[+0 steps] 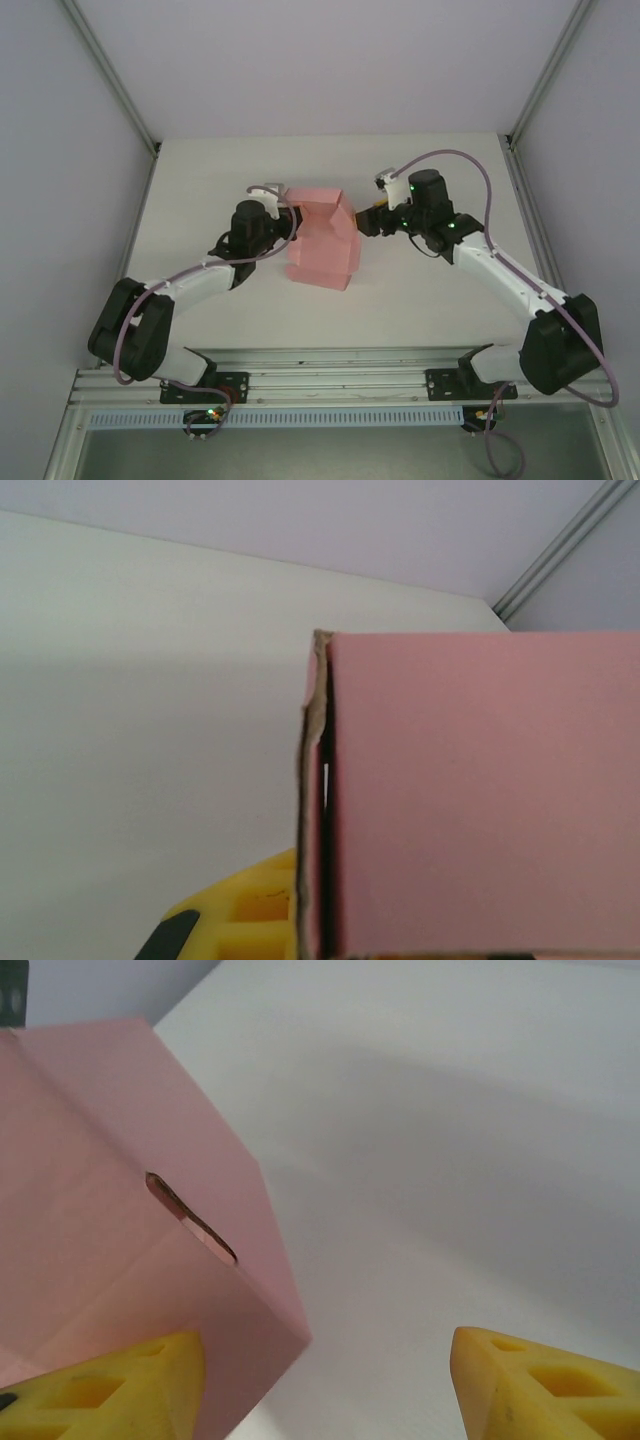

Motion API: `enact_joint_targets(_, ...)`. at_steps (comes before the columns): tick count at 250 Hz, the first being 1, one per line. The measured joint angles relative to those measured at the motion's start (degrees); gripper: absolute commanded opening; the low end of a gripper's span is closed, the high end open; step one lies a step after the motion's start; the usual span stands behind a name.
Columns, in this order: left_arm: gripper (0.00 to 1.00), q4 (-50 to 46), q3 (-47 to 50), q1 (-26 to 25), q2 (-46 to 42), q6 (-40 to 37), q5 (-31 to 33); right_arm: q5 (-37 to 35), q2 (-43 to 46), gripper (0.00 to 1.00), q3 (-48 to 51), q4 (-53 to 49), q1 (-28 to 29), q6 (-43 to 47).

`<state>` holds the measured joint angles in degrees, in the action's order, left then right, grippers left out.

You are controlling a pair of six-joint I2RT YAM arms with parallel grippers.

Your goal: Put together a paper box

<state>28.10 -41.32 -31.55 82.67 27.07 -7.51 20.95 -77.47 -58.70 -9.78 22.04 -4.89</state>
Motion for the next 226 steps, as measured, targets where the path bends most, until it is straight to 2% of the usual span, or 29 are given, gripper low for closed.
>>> enact_joint_targets(54,0.0,-2.89,-0.9,-0.37,0.76,-0.63,2.84,-2.08,-2.91,0.66,-2.27,-2.1,2.93,2.38)
enact_joint_targets(118,0.0,-6.25,-1.4,-0.94,0.87,-1.44,6.78,-12.44,-4.24,0.65,-2.75,-2.34,6.34,3.08)
enact_joint_targets(152,0.0,-7.78,-2.25,-1.64,0.87,-2.01,8.22,-15.72,-3.32,0.65,-2.21,-2.67,6.58,3.23)
enact_joint_targets(226,0.0,-9.55,-2.38,-2.23,0.85,-2.97,9.07,-14.64,1.36,0.63,-1.51,-5.42,6.99,5.16)
